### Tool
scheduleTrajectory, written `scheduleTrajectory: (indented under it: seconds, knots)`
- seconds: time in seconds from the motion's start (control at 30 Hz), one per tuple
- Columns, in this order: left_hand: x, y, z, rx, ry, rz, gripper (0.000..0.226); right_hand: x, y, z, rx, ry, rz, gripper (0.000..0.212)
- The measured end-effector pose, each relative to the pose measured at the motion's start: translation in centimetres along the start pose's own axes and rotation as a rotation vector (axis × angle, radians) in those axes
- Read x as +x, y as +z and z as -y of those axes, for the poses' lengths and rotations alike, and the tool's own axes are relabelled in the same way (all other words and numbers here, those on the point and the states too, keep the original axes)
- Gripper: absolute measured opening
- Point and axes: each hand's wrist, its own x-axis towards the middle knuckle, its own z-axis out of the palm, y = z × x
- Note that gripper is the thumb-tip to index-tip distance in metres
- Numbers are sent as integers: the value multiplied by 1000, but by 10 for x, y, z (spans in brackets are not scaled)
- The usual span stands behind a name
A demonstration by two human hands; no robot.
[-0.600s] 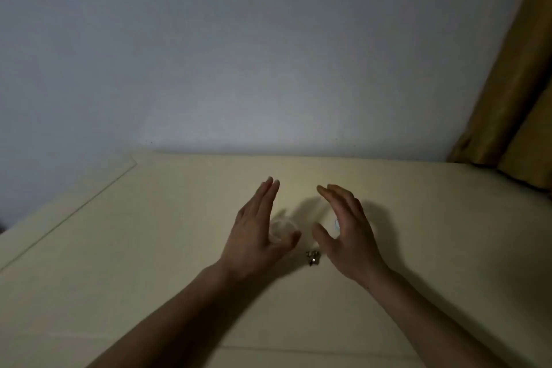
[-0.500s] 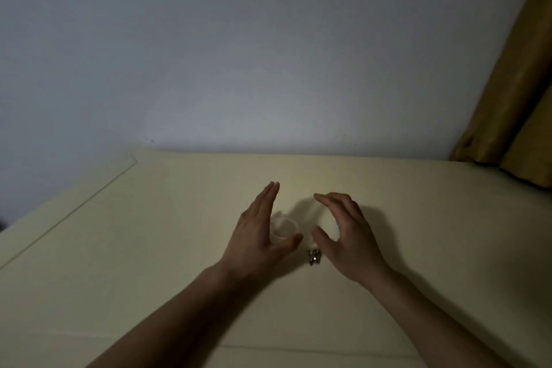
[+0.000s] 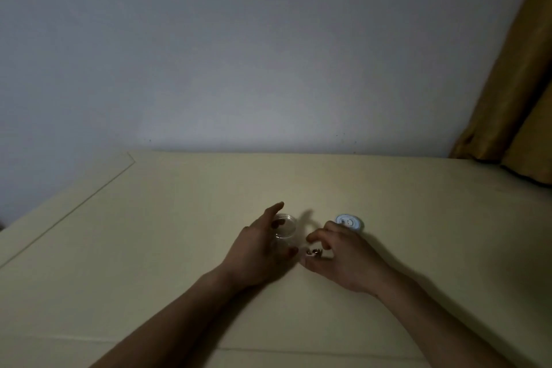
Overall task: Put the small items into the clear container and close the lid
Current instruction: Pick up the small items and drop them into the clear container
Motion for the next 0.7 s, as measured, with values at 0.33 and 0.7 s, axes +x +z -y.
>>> scheduleTrajectory:
  seconds: [0.33,0.7]
  knots:
    - [1,0,1,-18,-2,-12,87,-1,0,3,91,-20,4,22]
    - [3,-4,-4,17,-65,-8,95,2,1,-1,103,-50,-14,7]
